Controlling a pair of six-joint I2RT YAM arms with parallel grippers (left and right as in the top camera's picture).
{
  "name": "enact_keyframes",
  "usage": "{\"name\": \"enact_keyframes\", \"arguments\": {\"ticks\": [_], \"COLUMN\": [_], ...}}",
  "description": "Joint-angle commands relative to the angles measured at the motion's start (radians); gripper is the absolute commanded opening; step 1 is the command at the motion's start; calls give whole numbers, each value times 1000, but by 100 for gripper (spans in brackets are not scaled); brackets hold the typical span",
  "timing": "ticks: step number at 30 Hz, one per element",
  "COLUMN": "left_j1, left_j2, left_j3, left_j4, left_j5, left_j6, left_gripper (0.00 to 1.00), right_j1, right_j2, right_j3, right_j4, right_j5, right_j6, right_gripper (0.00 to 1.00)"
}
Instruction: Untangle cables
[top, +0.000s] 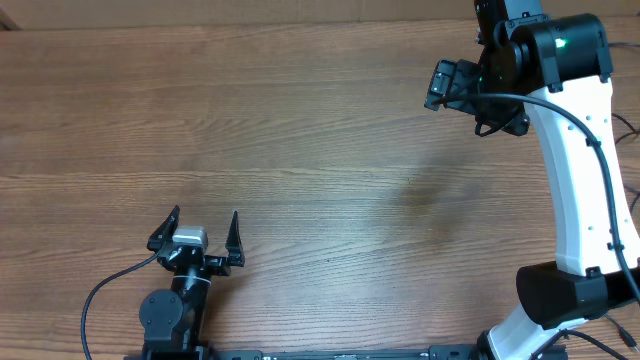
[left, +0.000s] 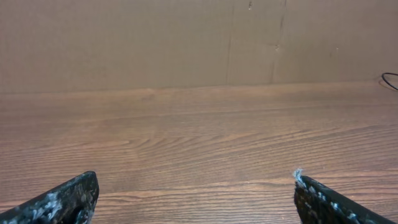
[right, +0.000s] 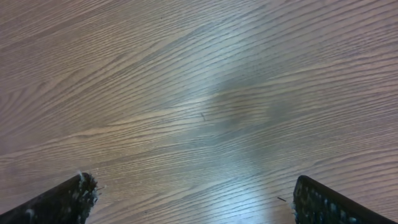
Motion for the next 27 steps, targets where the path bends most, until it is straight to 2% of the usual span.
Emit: {"name": "enact_keyframes", "arguments": {"ticks": [1,11,17,20,27], "left_j1": [7,7,7,7,7], "left_j2": [-11,-11,-11,-11,-11], "left_j3": [-3,-3,-3,-3,-3], "left_j4": [-5,-5,-5,-5,-5], "left_j5": [-14,-14,-14,-14,-14], "left_j6": [-13,-14,-14,-14,-14], "left_gripper": [100,100,100,100,100], "right_j1": [-3,-4,8,26,27], "right_j2": [-5,-13,-93,-166,-540], "right_j3": [1,0,-11,-84,-732], "right_j4": [5,38,261,381,918], "right_j5": [11,33,9,7,11], "right_j6": [4,4,5,4,4], "right_gripper": [100,100,100,100,100]}}
